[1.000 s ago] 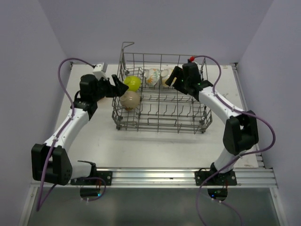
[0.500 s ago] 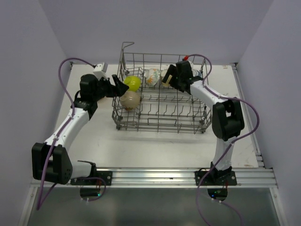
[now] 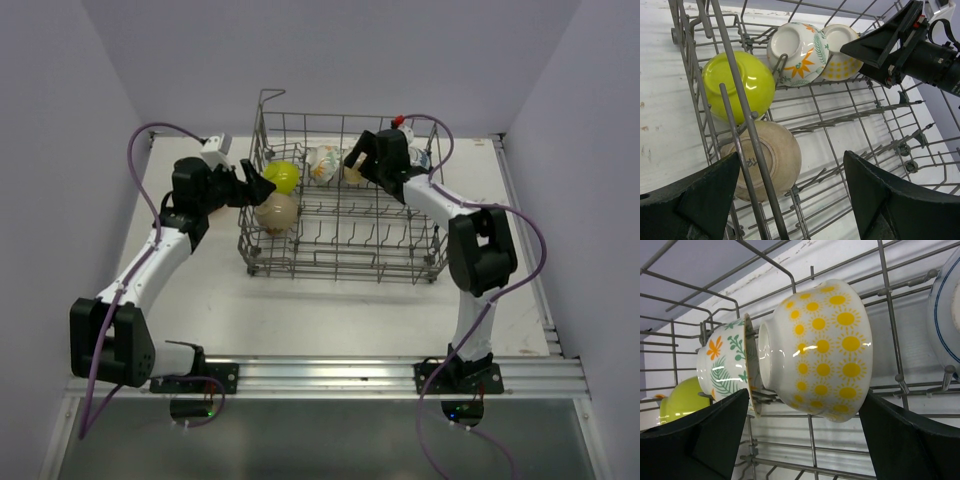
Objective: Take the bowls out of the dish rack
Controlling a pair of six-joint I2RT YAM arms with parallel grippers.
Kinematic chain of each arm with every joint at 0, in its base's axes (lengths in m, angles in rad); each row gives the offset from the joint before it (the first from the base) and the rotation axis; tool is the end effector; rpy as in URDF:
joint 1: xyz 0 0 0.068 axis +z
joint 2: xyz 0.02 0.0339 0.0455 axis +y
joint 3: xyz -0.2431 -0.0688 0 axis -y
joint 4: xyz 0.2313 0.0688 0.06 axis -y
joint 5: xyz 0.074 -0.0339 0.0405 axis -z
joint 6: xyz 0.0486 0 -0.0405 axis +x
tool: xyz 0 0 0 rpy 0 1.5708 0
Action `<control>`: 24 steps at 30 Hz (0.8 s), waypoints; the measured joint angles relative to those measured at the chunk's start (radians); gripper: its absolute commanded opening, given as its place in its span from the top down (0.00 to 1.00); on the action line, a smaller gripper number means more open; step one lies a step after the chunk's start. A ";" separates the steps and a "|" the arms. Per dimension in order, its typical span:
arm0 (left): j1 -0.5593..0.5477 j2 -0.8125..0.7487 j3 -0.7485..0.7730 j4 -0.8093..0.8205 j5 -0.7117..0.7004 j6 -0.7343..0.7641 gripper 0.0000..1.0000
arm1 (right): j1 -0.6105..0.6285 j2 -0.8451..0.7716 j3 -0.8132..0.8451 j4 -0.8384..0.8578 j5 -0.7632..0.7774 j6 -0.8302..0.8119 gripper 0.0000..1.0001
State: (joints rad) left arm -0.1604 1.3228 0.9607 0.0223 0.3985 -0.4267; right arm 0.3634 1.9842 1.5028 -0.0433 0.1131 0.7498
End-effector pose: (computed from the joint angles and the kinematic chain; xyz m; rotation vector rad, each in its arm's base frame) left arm 0.3029 -0.0681 0.2837 0.0170 1.9594 -0.7718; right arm 0.4284 0.1571 0.2209 0.4793 2.0860 0.5488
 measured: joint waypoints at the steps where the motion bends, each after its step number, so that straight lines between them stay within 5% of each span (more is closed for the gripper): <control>1: 0.000 0.002 0.000 0.002 0.002 0.000 0.13 | -0.001 0.000 0.000 0.008 0.000 0.002 0.06; 8: 0.000 0.003 0.000 0.004 0.003 0.000 0.13 | -0.014 0.005 0.000 0.015 -0.002 0.048 0.10; 12: 0.000 0.005 0.000 0.006 0.006 0.000 0.12 | -0.022 0.010 0.000 0.010 -0.002 0.062 0.29; 24: 0.000 0.006 0.000 0.006 0.010 0.000 0.12 | -0.037 0.013 0.000 0.010 -0.035 0.078 0.60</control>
State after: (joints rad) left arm -0.1604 1.3285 0.9607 0.0288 0.4088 -0.4267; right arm 0.3267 1.9972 1.5032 -0.0330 0.0784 0.8276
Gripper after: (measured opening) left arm 0.879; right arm 0.693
